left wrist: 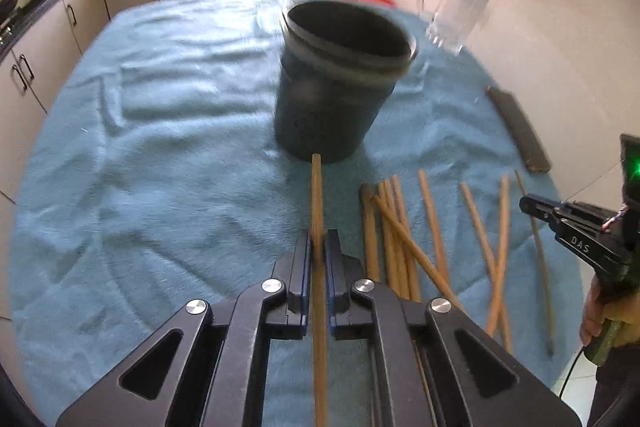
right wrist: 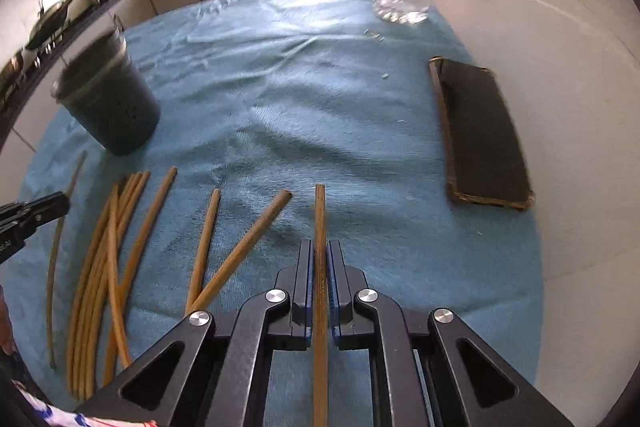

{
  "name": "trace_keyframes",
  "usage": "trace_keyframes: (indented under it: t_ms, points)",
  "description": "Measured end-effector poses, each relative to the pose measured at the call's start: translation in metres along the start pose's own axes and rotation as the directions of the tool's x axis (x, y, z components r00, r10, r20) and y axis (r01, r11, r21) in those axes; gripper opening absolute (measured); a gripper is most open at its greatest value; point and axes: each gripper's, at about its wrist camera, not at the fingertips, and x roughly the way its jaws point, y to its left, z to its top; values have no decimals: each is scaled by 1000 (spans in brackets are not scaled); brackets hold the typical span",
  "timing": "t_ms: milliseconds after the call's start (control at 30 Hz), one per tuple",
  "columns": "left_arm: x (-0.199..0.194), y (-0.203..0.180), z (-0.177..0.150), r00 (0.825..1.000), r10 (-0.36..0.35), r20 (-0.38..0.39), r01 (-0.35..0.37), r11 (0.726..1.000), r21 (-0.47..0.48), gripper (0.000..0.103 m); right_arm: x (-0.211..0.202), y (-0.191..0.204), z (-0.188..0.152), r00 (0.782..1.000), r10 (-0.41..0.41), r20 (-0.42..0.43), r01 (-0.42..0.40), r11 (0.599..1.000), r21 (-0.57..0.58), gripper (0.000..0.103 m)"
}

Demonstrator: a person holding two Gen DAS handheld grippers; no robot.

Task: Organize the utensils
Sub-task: 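Close the left gripper on one wooden chopstick, then lift the chopstick upright and carry it above the black cup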

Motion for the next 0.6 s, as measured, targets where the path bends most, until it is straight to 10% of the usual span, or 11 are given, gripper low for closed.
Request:
trace_keyframes:
  t_ms: [600]
  points:
    - [-163,-31,-67,925,-39,377,-6,993,119,6,-158,25,-51,916,62,396,-61,998,-14,7]
